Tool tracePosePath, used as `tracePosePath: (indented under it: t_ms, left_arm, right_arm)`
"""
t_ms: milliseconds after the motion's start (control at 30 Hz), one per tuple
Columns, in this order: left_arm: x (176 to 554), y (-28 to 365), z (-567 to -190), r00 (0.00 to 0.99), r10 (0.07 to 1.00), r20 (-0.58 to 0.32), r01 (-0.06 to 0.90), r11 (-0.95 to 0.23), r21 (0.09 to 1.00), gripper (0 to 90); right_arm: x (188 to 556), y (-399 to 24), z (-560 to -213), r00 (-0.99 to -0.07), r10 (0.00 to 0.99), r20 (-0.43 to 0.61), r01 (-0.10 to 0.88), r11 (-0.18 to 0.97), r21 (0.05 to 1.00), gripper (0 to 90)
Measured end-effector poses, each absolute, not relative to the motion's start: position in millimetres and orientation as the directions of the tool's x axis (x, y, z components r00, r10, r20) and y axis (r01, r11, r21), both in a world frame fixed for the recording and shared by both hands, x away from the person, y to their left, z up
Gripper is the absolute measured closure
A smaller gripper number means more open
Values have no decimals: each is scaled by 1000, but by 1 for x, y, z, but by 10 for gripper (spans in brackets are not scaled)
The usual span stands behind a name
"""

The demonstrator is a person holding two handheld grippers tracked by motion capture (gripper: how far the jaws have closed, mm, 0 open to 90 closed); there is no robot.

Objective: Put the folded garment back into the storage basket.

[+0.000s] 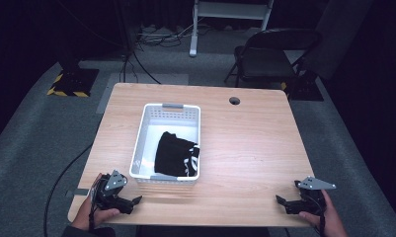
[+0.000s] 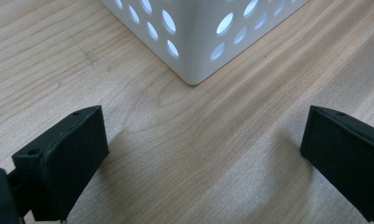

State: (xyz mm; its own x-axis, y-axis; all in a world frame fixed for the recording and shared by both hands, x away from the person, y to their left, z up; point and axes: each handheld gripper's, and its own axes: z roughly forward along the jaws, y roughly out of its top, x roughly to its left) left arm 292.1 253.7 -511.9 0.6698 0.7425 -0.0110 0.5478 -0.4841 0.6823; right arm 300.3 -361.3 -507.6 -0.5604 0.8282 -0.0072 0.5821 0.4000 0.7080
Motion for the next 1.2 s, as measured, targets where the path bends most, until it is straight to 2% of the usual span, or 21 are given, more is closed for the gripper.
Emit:
tracePosePath:
  t_ms: [1200]
  left_arm:
    - [292, 254, -512, 672, 741, -11, 546, -485, 683, 7]
  right_arm:
    - [302, -363, -508, -557, 831, -7, 585, 398, 706, 7]
